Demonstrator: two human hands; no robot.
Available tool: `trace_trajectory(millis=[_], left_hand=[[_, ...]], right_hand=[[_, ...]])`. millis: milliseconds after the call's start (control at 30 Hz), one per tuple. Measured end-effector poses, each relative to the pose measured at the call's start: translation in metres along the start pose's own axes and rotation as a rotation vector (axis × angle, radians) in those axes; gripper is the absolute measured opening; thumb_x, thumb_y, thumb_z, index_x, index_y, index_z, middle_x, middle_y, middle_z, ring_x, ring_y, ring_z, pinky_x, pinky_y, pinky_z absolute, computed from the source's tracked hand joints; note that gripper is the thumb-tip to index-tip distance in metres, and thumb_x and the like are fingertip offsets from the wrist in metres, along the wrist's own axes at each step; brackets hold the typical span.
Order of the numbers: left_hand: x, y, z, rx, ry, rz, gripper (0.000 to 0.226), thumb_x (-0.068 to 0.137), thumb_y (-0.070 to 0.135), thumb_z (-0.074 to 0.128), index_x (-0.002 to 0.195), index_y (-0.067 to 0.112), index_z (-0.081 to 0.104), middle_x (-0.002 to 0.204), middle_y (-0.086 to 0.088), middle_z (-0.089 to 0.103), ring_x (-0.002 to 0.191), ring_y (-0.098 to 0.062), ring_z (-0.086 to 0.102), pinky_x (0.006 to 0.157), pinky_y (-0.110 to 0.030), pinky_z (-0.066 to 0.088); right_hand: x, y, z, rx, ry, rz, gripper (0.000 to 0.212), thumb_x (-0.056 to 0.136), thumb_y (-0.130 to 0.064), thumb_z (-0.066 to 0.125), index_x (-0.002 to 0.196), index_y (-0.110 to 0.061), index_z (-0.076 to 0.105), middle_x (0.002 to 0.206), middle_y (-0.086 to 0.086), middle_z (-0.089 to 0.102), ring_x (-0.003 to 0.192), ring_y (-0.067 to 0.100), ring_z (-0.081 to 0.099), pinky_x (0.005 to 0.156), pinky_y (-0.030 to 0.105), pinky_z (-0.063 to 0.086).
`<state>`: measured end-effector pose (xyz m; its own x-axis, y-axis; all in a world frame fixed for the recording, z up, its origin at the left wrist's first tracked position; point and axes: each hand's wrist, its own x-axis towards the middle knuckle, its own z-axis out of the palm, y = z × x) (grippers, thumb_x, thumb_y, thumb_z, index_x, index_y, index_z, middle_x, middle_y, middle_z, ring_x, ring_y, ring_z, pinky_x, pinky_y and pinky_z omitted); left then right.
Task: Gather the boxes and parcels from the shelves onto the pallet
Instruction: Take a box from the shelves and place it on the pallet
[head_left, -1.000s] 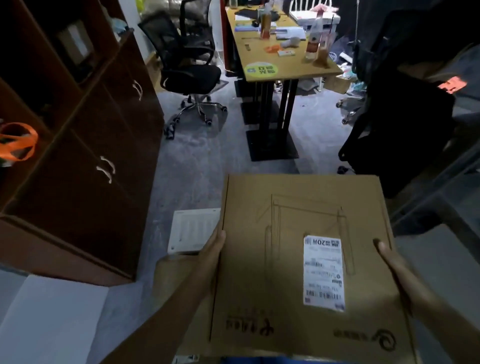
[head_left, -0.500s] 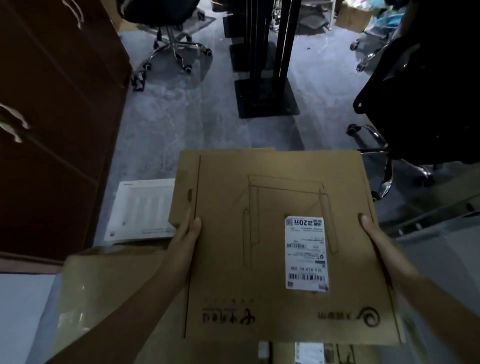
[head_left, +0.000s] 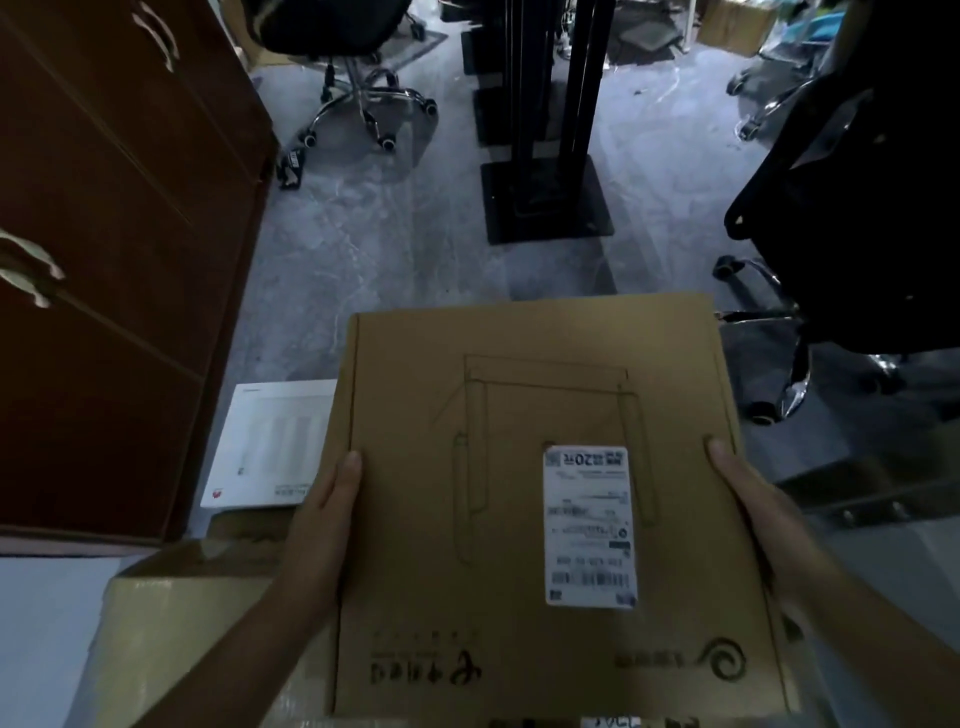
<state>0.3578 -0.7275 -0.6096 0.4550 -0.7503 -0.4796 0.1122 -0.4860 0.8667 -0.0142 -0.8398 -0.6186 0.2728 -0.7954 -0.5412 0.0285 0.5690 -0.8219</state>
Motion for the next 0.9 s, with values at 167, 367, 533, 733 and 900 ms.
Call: trace_trajectory(millis=[167, 367, 533, 733, 900], left_hand=[[0.038, 0.024, -0.041, 0.107, 0.063, 0.096, 0.038, 0.093, 0.059, 0.045, 0.13, 0.052, 0.052, 0.13, 0.02, 0.058, 0.121, -0.009, 0.053, 0.104, -0.04, 0.042], [0.082, 0.027, -0.064, 0.19, 0.053, 0.157, 0.037, 0.102, 0.041, 0.04, 0.138, 0.049, 0.042, 0.137, 0.01, 0.053, 0.124, -0.014, 0.052, 0.105, -0.042, 0.042], [0.096, 0.023, -0.06, 0.339, 0.15, 0.222, 0.047, 0.102, 0.041, 0.036, 0.148, 0.038, 0.029, 0.15, 0.006, 0.04, 0.129, -0.013, 0.041, 0.104, -0.029, 0.034], [0.091, 0.023, -0.054, 0.462, 0.201, 0.264, 0.047, 0.104, 0.039, 0.032, 0.15, 0.029, 0.028, 0.149, 0.001, 0.041, 0.127, -0.01, 0.04, 0.108, -0.03, 0.031], [0.07, 0.039, -0.033, 0.545, 0.418, 0.282, 0.051, 0.097, 0.004, 0.04, 0.147, 0.015, 0.036, 0.151, -0.009, 0.037, 0.14, -0.024, 0.032, 0.117, -0.039, 0.025]], right_hand=[[0.03, -0.022, 0.058, -0.075, 0.027, 0.02, 0.052, 0.076, -0.069, 0.063, 0.121, -0.043, 0.062, 0.114, -0.004, 0.071, 0.102, 0.021, 0.07, 0.088, 0.045, 0.056], [0.059, -0.02, 0.095, -0.115, 0.079, 0.071, 0.057, 0.074, -0.072, 0.063, 0.122, -0.041, 0.062, 0.111, -0.006, 0.072, 0.099, 0.017, 0.071, 0.085, 0.042, 0.057], [0.061, -0.02, 0.097, -0.185, 0.104, 0.081, 0.062, 0.068, -0.079, 0.061, 0.119, -0.043, 0.063, 0.107, -0.008, 0.073, 0.093, 0.015, 0.072, 0.076, 0.037, 0.059], [0.05, -0.024, 0.109, -0.306, 0.289, -0.051, 0.041, 0.079, -0.065, 0.059, 0.107, -0.036, 0.067, 0.1, -0.005, 0.073, 0.087, 0.013, 0.07, 0.071, 0.028, 0.055], [0.042, -0.026, 0.135, -0.792, 0.487, -0.364, 0.055, 0.097, -0.031, 0.052, 0.147, -0.018, 0.034, 0.143, 0.004, 0.045, 0.129, 0.023, 0.045, 0.107, 0.043, 0.039]])
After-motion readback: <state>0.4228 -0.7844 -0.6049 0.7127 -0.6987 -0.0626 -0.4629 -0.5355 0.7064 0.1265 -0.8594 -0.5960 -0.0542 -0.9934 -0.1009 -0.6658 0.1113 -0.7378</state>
